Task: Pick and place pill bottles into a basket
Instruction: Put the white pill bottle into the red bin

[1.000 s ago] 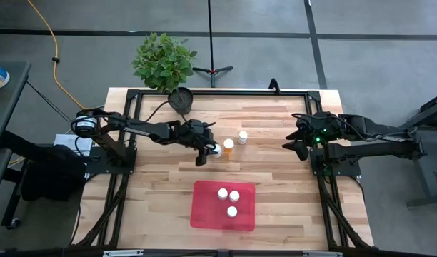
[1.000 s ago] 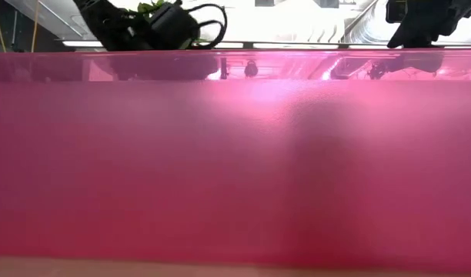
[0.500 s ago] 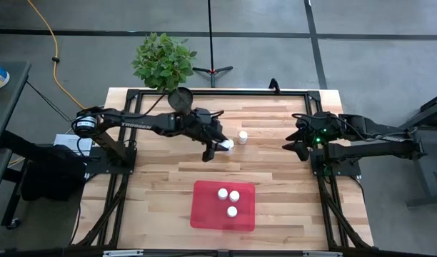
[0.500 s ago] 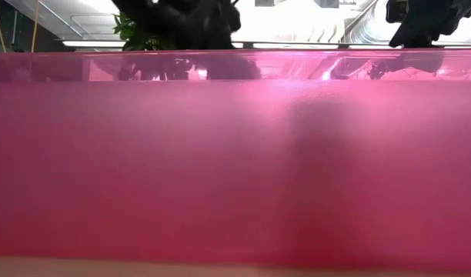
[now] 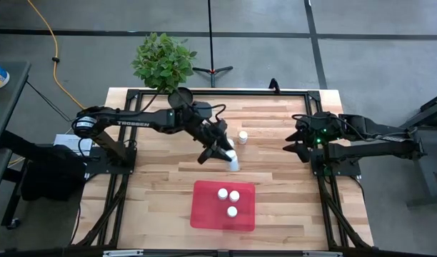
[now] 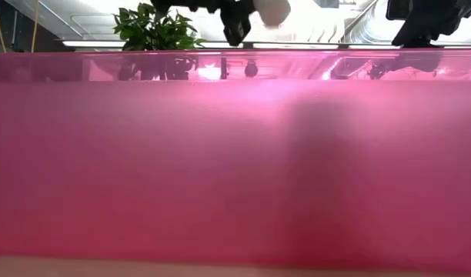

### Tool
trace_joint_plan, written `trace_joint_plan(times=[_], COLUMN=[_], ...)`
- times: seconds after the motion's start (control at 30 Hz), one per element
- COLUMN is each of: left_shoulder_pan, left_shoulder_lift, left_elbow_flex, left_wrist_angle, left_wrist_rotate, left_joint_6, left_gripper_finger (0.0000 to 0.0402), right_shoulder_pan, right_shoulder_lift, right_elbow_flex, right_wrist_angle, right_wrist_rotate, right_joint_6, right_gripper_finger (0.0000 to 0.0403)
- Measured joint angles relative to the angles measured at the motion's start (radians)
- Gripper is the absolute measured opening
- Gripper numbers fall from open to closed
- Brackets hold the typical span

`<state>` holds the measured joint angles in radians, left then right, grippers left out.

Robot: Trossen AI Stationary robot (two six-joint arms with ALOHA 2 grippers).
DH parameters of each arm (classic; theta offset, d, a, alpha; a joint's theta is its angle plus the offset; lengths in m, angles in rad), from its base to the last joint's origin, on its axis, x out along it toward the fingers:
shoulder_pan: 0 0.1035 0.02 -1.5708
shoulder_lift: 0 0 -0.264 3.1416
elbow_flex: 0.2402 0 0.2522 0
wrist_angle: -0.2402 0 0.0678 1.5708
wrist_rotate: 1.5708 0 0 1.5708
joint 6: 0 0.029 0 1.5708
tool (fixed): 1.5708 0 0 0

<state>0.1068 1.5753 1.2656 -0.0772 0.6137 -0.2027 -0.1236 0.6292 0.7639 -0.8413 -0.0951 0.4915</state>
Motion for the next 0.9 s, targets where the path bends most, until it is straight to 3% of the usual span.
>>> trace_joint_plan(times=[0.17,0.33,0.73,0.9], left_shoulder_pan=[-0.065,-0.152,-0.389,-0.467], left_shoulder_lift=[0.0,0.0,0.0,0.0], left_elbow_flex=[0.002,0.002,0.0,0.0], left_wrist_angle=[-0.012,-0.065,-0.257,-0.297], left_wrist_rotate=[0.033,-0.005,-0.322,-0.52], left_joint_6=[-0.065,-0.109,-0.177,-0.196], left_gripper_finger=[0.0191,0.0191,0.0191,0.0191], right_shoulder_pan=[0.0,0.0,0.0,0.0], right_shoulder_lift=[0.0,0.0,0.0,0.0], right_elbow_flex=[0.0,0.0,0.0,0.0], right_wrist_angle=[0.0,0.0,0.0,0.0], right_wrist_rotate=[-0.028,-0.041,-0.08,-0.08], right_joint_6=[-0.021,-0.053,-0.124,-0.141], right_gripper_finger=[0.0232,0.0232,0.0232,0.0232])
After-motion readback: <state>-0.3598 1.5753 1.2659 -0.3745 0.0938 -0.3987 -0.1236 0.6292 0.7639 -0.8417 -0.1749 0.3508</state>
